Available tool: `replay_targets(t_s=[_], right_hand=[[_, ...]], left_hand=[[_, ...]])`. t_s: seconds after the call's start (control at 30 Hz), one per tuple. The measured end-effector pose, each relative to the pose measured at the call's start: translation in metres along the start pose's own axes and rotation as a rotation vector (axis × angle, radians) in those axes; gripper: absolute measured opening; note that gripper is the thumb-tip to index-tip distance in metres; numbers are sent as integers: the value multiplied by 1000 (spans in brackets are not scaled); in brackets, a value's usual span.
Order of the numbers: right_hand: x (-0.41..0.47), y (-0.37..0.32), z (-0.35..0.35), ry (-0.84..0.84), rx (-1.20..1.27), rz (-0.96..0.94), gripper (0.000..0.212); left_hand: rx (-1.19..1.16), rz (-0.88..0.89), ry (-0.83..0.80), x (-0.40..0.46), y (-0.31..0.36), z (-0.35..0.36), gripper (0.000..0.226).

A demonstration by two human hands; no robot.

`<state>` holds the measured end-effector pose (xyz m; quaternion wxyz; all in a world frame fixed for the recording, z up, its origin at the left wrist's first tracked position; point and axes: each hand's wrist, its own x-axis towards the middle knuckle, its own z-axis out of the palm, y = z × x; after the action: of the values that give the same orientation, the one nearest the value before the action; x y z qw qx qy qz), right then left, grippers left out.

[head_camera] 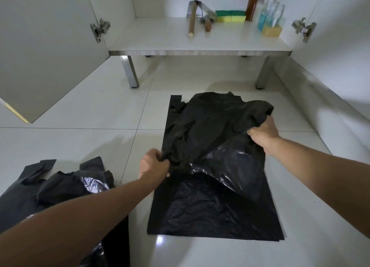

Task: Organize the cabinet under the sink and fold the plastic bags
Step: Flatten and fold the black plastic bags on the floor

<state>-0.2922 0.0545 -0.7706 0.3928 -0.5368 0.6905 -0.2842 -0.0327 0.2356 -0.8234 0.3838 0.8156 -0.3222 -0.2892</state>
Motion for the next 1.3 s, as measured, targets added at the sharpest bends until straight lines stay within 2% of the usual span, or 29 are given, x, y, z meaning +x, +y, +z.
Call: replay_targets(t_s=[0.07, 0.17, 0.23, 0.4, 0.5, 0.57, 0.63, 0.7, 0.8, 0.87, 0.93, 1.03, 1.1, 1.17, 1.23, 1.3], right_hand=[[-5, 16, -1, -21, -141, 97, 67], [-11, 36, -8, -37, -290, 118, 56], [-12, 44, -16, -18, -338, 96, 48], [-13, 56, -34, -46, -478, 22, 43], [-14, 61, -33, -114, -494, 3, 51], [-16, 65, -30, -138, -508, 1, 57], [-18, 71, -25, -171, -534, 4, 52], [-19, 76, -22, -228, -583, 7, 40], [-18, 80, -22, -272, -663, 9, 35], [-17, 79, -24, -279, -713, 30, 41], [-20, 75, -24, -280, -779, 53, 49], [-24, 73, -16, -190, -904, -108, 70], [-25, 69, -5, -101, -994, -310, 83], [-23, 63, 10, -81, -1054, -477, 86], [-19, 56, 30, -154, -1018, -550, 79], [-14, 51, 51, -252, -966, -552, 74]], left_hand=[[77, -146, -168, -18, -11, -1, 14], [94, -313, -501, -37, -13, -3, 26], [94, -305, -546, -37, -10, -4, 22], [-84, -298, -493, -26, 4, -1, 23], [71, -295, -698, -24, 11, -4, 19], [237, -351, -881, -23, 12, -11, 11], [331, -444, -1004, -21, 10, -17, 10], [331, -489, -941, -20, 3, -19, 32], [150, -434, -613, -19, -5, -10, 48], [28, -414, -483, -17, -4, -3, 41], [-48, -411, -444, -16, 2, 3, 27], [-53, -340, -415, -12, 11, 13, 15], [40, -246, -352, -5, 16, 21, 12], [271, -79, -267, 6, 20, 27, 15], [459, 83, -187, 18, 26, 32, 15], [548, 187, -150, 36, 31, 37, 18]])
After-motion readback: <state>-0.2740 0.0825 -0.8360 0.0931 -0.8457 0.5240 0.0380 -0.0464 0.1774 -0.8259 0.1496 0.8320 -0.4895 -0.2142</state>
